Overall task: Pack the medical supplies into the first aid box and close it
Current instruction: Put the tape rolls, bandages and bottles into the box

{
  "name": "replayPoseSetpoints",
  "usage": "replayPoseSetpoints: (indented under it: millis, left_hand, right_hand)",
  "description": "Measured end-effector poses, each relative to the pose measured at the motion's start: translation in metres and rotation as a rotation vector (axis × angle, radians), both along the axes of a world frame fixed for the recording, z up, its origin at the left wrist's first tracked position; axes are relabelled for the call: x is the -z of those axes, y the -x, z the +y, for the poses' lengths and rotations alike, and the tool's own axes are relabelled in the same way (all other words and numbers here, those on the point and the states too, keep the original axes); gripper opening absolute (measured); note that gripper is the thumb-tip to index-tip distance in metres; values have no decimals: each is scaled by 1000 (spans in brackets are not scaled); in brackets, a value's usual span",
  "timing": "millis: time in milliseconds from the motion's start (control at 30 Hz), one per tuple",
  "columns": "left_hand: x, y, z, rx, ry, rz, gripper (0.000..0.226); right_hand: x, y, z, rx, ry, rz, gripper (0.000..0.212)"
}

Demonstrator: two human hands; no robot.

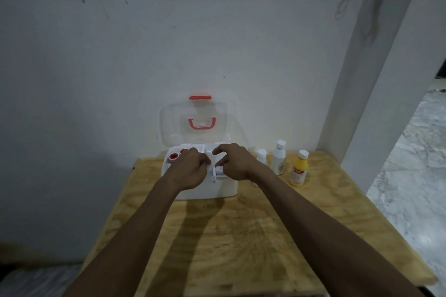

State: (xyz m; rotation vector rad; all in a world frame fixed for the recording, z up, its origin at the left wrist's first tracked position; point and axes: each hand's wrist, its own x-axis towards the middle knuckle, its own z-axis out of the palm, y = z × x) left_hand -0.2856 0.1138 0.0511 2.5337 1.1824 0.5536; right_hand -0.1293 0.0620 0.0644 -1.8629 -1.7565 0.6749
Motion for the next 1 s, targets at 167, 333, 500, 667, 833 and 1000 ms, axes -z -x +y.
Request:
replayPoseSetpoints:
  millis: [167,333,500,667,833,1000]
  left_hand:
    - [0,-2,2,-10,10,0,35]
    - [3,-3,5,-28,15,4,36]
    - [2,-3,6,-34,29,14,37]
    - [3,-2,7,-50,29,20,38]
    - [1,-1,6,-60,8,28,39]
    - [-1,-3,3,-80,-55,-58,37]
  right_hand:
    - [-1,-3,1,18,6,3,54]
    - [0,-4,2,23,13,6,55]
    - [0,-5,3,26,17,5,56]
    - [1,-5,5,23,20,5,58]
    - [1,-7,4,24,4,-5,59]
    - [-3,-10,-4,92,-150,8,50]
